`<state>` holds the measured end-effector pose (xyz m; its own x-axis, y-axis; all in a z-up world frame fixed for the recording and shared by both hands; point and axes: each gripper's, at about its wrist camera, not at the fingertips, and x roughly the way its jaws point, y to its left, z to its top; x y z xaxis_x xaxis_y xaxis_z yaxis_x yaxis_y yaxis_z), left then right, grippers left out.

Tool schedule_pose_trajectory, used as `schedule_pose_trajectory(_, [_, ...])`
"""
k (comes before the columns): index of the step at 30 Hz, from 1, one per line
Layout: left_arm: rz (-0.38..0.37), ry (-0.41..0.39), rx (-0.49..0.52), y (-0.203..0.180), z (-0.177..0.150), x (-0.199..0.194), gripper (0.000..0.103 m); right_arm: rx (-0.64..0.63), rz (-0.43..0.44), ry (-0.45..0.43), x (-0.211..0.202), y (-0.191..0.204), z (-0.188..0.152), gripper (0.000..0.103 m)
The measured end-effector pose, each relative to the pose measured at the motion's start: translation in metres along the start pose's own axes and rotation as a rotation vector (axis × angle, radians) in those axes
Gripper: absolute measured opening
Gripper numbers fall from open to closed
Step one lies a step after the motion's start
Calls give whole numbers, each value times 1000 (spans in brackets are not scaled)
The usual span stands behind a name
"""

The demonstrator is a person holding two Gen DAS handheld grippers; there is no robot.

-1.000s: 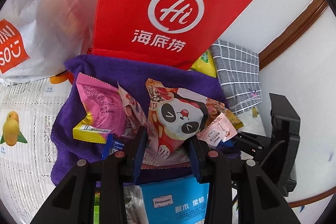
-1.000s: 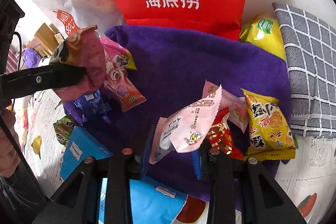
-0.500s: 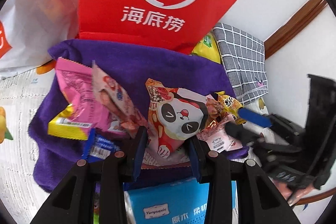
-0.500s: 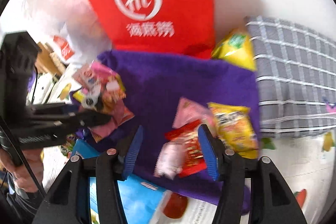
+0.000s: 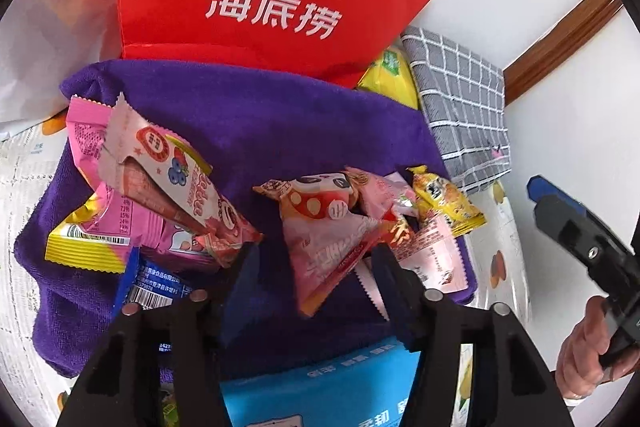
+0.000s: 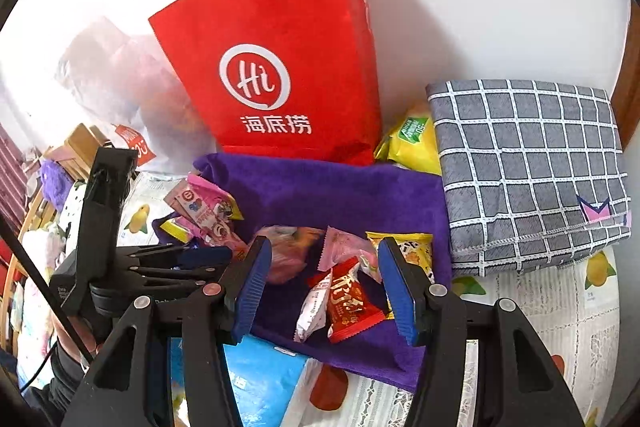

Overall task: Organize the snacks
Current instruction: 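Open both grippers to drop the pink snack and panda bag on the towel, then withdraw both grippers from the towel back toward the remaining snacks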

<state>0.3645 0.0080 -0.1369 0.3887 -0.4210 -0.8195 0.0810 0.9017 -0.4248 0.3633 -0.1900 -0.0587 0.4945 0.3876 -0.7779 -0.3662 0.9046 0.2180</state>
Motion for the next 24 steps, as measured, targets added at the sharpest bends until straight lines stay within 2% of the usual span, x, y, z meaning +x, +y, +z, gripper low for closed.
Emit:
schedule_pose_trajectory(7, [5, -18, 11, -5, -3, -18, 58, -9, -3, -16, -5, 5, 0, 55])
schedule_pose_trajectory(13, [3, -62, 24, -6, -16, -54, 58, 1, 0, -24, -10, 10, -1, 55])
schedule_pose_trajectory(17, [36, -103, 20, 4, -36, -85, 62, -28, -1, -29, -13, 22, -1, 55])
schedule_pose_trajectory(24, [123, -144, -39, 42, -76, -115, 63, -61, 23, -37, -19, 38, -4, 55])
